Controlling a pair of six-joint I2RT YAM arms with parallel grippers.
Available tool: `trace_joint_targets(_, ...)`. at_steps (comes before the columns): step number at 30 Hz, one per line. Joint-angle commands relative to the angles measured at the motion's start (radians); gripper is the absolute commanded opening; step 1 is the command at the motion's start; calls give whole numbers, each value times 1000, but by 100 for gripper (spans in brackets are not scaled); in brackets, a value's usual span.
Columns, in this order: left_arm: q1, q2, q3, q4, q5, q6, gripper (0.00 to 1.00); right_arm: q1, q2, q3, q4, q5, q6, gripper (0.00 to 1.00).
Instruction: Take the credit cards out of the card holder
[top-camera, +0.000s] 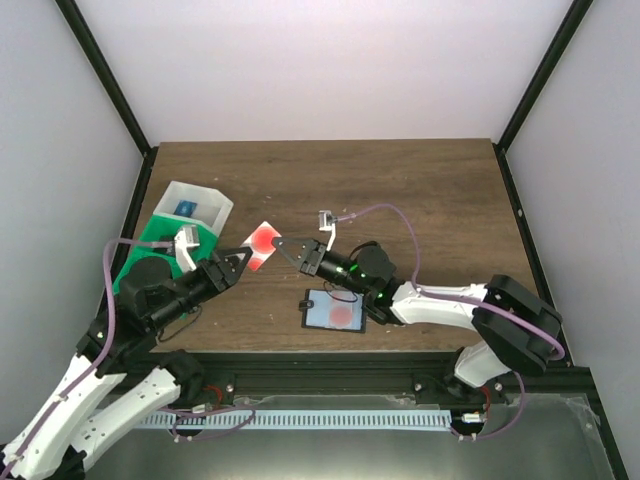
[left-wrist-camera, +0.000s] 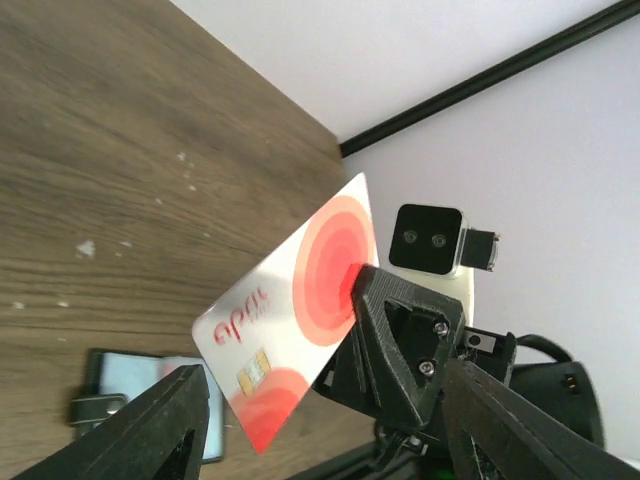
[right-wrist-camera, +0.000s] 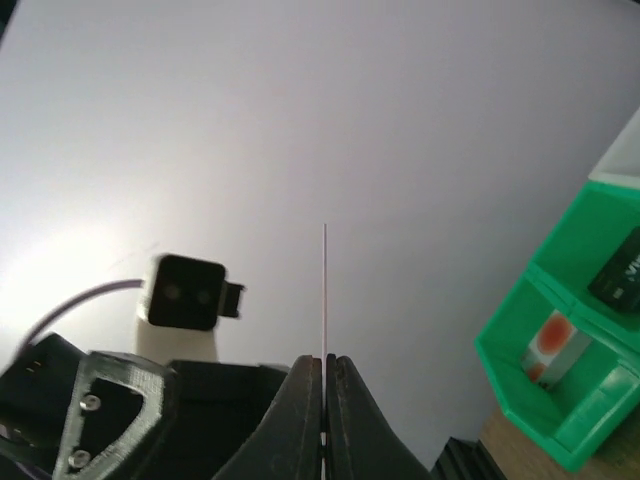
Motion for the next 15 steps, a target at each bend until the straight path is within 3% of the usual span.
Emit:
trace_joint_targets(1, 2, -27, -106, 230, 98, -232, 65, -25, -32, -21, 106, 46, 68, 1)
trace_joint_targets(5, 2, -37, -186, 315, 110, -305, 58, -27, -42, -55, 121, 71, 116, 0)
trace_joint_targets(11, 1, -61, -225, 342, 57, -316, 57, -31, -39, -78, 146, 70, 146, 0)
trace_joint_targets(12, 2, -66, -238, 363, 61, -322, 52, -31, -33, -81, 156, 62, 152, 0)
trace_joint_targets(15, 2, -87, -275, 421, 62, -336, 24, -31, -13, -85, 186, 38, 174, 0)
